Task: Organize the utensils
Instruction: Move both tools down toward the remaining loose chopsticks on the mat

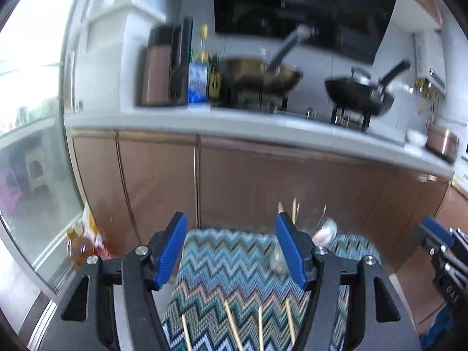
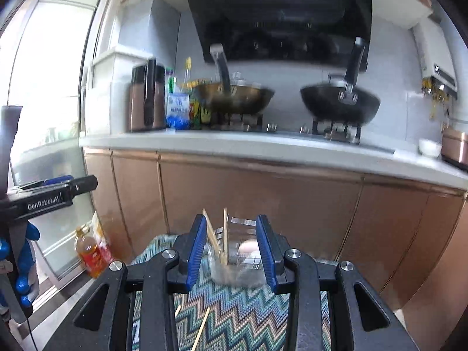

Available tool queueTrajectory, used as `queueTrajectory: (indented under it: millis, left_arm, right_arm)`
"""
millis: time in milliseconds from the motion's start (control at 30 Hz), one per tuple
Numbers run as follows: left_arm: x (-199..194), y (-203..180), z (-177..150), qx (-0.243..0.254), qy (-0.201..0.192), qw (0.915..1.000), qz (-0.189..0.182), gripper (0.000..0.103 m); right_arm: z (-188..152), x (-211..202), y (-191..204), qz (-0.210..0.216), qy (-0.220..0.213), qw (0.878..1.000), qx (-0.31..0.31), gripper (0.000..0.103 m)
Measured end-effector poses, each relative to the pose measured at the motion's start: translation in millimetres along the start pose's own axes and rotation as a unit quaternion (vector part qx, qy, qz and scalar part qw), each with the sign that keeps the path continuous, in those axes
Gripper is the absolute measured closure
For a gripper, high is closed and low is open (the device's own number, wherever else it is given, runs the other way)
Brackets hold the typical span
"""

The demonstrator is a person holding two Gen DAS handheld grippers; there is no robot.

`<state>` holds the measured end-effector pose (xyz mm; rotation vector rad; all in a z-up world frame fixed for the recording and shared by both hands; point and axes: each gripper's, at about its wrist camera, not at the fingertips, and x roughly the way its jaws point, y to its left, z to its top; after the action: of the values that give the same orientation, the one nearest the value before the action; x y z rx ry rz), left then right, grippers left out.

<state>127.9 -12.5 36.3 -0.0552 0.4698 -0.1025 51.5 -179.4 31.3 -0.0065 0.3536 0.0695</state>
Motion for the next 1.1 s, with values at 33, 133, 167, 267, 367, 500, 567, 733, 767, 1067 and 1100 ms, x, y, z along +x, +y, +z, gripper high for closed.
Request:
queueTrajectory:
  millis: [33,133,167,267,367,500,567,733,767,1067,1100]
  left_arm:
    - [7.9,2.0,-6.1,0.001,0.017,0.9998,-0.002,0.042]
    - [36.7,7.2,-26.1,-0.006,0.083,0.9965,-0.013,0.042]
    - [45.7,9.2,-32.5,-0.010,0.101,0.9947,-0.017,0.042]
    - [74.8,14.9,-52.1,-0.027,0.157,0.9866,-0.035,0.043]
    - [97.0,15.0,-66.9,-0.032,0.195,0.9793,-0.045,0.043]
    - [120.4,12.1,-85.4,-0.024,0.228,0.9725,-0.042,0.043]
    - [132.5,13.2,-95.1,-0.027,0.245,0.9681,-0.045,0.043]
    - [167.3,17.8,-119.7,-0.034,0.292,0.9546,-0.050,0.048]
    - [172.1,18.2,-124.0,-0.033,0.299,0.9524,-0.049,0.050]
    - [216.1,20.5,-158.8,-0.048,0.359,0.9309,-0.046,0.064]
    - [219.9,20.8,-160.8,-0.050,0.364,0.9291,-0.045,0.066]
  right_arm:
    - [-4.5,6.3,-1.6,0.002,0.014,1.000,0.002,0.071]
    - [-18.5,24.6,-3.8,0.013,0.057,0.998,0.006,0.071]
    - [-26.4,35.2,-2.7,0.022,0.085,0.996,0.004,0.071]
    - [-47.3,59.1,2.1,0.043,0.143,0.989,0.001,0.071]
    - [-71.4,85.1,9.1,0.072,0.201,0.977,0.002,0.071]
    - [-97.9,116.9,15.6,0.094,0.255,0.962,0.012,0.073]
    - [-106.3,129.4,16.7,0.099,0.273,0.957,0.017,0.074]
    - [-124.9,160.6,18.8,0.111,0.313,0.943,0.031,0.077]
    - [-128.9,166.3,19.6,0.113,0.320,0.940,0.032,0.077]
    - [-158.8,215.6,22.9,0.102,0.375,0.920,0.043,0.085]
    - [-160.7,219.4,22.7,0.100,0.380,0.919,0.043,0.085]
